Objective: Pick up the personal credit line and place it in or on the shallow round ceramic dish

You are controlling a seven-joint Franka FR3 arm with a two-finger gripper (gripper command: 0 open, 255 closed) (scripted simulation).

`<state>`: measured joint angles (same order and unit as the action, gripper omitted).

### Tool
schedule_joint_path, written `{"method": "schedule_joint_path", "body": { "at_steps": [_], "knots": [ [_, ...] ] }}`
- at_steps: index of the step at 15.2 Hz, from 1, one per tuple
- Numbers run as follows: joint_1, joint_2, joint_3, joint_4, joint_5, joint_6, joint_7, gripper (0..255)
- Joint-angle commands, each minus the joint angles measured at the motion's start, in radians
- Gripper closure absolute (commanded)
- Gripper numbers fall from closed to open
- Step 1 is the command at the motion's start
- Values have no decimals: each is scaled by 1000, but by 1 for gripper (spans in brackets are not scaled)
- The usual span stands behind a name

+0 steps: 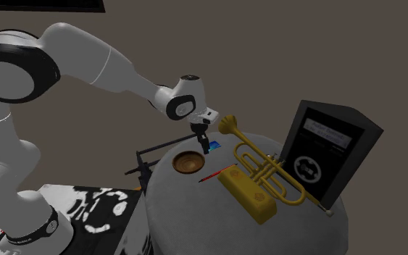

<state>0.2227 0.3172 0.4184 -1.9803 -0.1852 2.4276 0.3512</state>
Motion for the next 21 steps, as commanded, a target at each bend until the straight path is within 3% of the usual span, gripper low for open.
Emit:
{"method": "schedule_joint_path", "body": {
  "at_steps": [1,5,6,15,16,18,19,20,21],
  "knots": [
    [0,1,-1,0,-1,2,0,0],
    [0,1,-1,0,-1,2,0,0],
    [0,1,-1,0,-1,2,0,255],
    [-6,-11,-1,-6,1,12,-5,255],
    [-6,-11,-1,-6,1,12,-5,0],
    [13,-39,-30,-103,-157,286,-53,0],
    [39,-43,-70,-140,-270,425,-45,0],
    [95,-41,-152,-162,-424,564,5,0],
    [239,-32,-337,-161,-636,708,124,0]
  ]
}}
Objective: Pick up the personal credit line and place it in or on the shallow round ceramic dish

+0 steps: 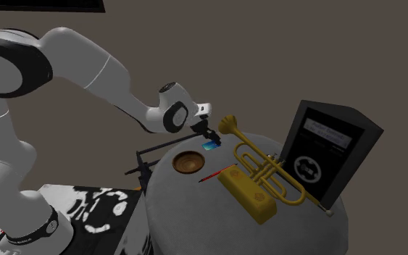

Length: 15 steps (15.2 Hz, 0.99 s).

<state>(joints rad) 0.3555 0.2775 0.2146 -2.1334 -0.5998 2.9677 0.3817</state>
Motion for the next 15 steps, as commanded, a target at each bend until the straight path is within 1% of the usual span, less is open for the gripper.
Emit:
{"method": "schedule_joint_path", "body": {
  "at_steps": [1,7,15],
  "knots": [
    [118,24,-146,6,-229,172,102,0],
    [172,120,-208,88,-259,194,139,0],
    [176,129,-212,96,-260,196,141,0]
  ]
}}
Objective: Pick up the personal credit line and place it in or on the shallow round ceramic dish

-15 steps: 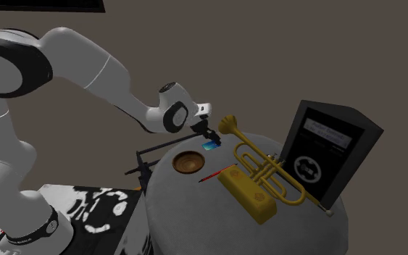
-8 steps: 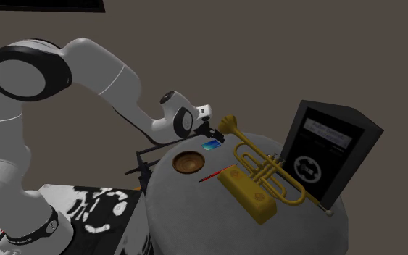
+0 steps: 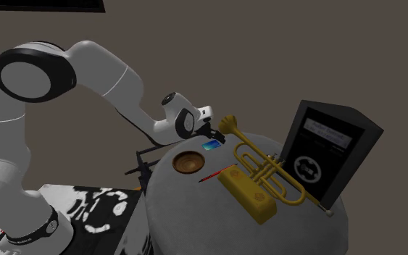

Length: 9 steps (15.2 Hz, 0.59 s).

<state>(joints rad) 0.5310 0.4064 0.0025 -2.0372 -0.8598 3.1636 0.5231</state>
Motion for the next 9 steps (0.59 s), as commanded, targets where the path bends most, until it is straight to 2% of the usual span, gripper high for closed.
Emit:
{"method": "schedule_joint_path", "body": {
  "at_steps": [1,2,9],
  "knots": [
    [0,0,0,0,0,0,0,0],
    [0,0,0,0,0,0,0,255],
    [-2,-1,2,0,1,-1,-1,255]
  ]
}}
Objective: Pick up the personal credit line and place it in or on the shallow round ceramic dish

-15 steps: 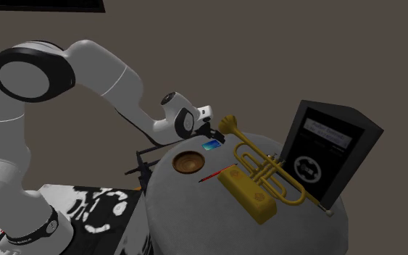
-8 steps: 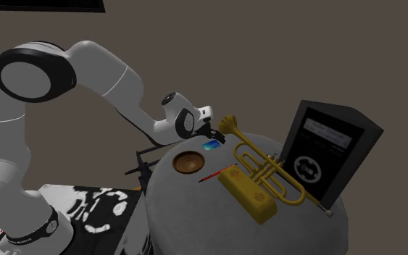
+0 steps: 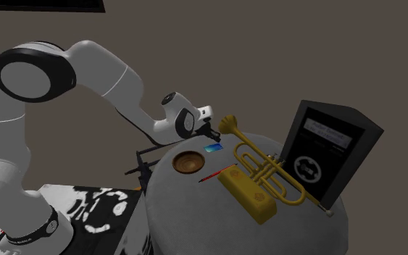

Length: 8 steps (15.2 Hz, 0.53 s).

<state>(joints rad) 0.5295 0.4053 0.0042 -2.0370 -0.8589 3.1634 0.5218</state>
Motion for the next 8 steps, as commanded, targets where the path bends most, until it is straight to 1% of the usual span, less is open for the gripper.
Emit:
{"method": "schedule_joint_path", "body": {
  "at_steps": [1,2,3,4,5,6,8],
  "knots": [
    [0,0,0,-1,0,0,0,255],
    [0,0,0,0,0,0,0,255],
    [0,0,0,0,0,0,0,0],
    [-97,-41,129,-25,111,-124,-38,0],
    [-161,-74,220,-35,213,-242,-53,0],
    [-191,-102,271,-32,314,-357,-59,0],
    [-205,-142,315,9,482,-591,-30,0]
  ]
}}
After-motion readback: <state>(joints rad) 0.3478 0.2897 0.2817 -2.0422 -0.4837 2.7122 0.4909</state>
